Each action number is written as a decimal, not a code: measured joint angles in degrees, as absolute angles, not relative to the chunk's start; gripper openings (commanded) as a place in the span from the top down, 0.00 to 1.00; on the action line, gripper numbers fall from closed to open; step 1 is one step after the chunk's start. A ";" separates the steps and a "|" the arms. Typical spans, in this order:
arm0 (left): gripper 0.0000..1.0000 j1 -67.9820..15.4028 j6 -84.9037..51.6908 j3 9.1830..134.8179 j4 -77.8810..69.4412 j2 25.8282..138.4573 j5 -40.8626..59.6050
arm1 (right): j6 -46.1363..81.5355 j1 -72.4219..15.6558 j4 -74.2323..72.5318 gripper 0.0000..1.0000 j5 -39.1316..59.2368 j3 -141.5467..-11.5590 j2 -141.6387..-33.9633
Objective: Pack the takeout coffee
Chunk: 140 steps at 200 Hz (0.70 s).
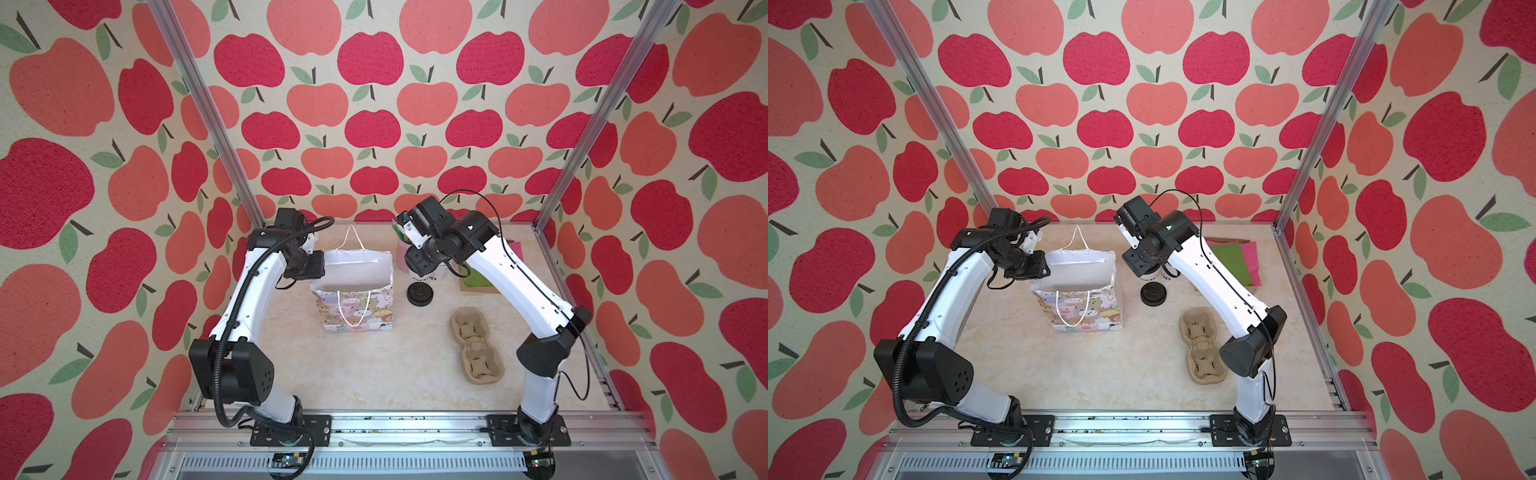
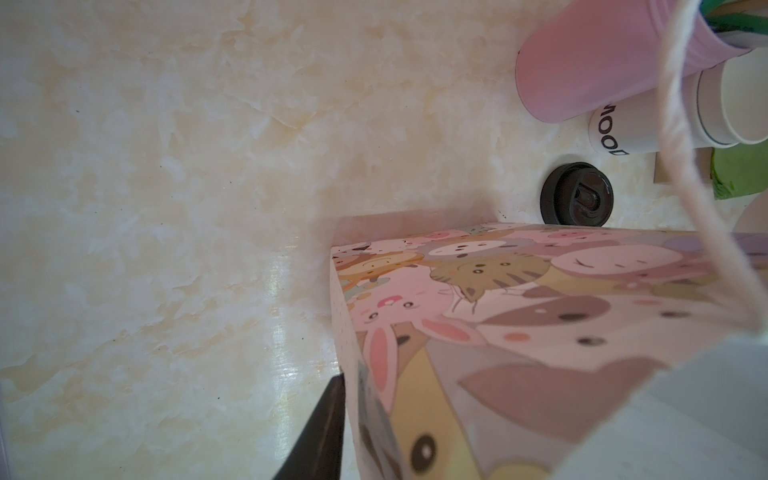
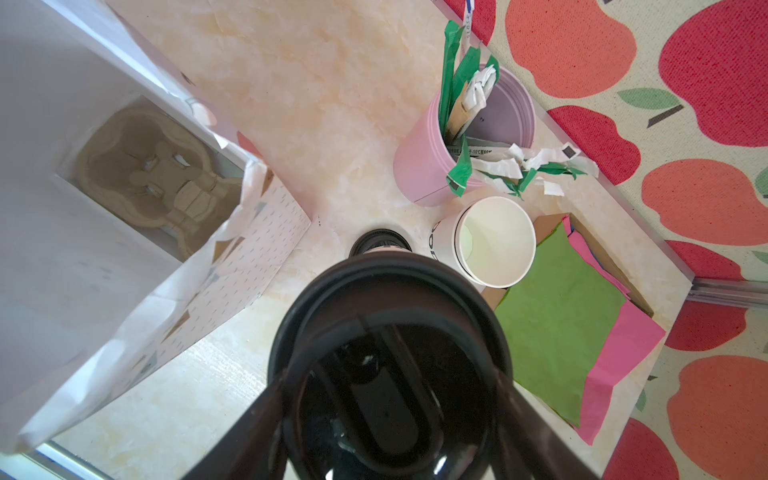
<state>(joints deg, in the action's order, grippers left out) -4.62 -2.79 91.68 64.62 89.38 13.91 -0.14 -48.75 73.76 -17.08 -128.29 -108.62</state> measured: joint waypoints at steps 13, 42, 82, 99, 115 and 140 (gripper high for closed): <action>0.87 -4.67 -2.13 91.68 65.08 89.41 14.13 | -0.19 -48.75 73.76 0.39 -17.08 -127.79 -108.20; 0.96 -4.67 -0.91 91.81 65.71 89.43 16.12 | -0.21 -48.75 73.56 0.39 -17.10 -127.61 -107.79; 1.00 -4.67 1.41 91.90 66.50 90.02 22.65 | -0.19 -48.75 73.56 0.39 -17.10 -127.61 -107.22; 1.00 -4.67 2.50 91.90 67.16 90.06 26.06 | -0.19 -48.75 73.58 0.39 -17.10 -127.61 -106.74; 1.00 -4.86 3.18 91.98 67.90 90.11 28.77 | -0.19 -48.75 73.60 0.39 -17.10 -127.61 -106.19; 0.97 -6.26 4.56 93.12 69.19 90.78 31.55 | -0.16 -48.75 73.60 0.39 -17.10 -127.61 -105.01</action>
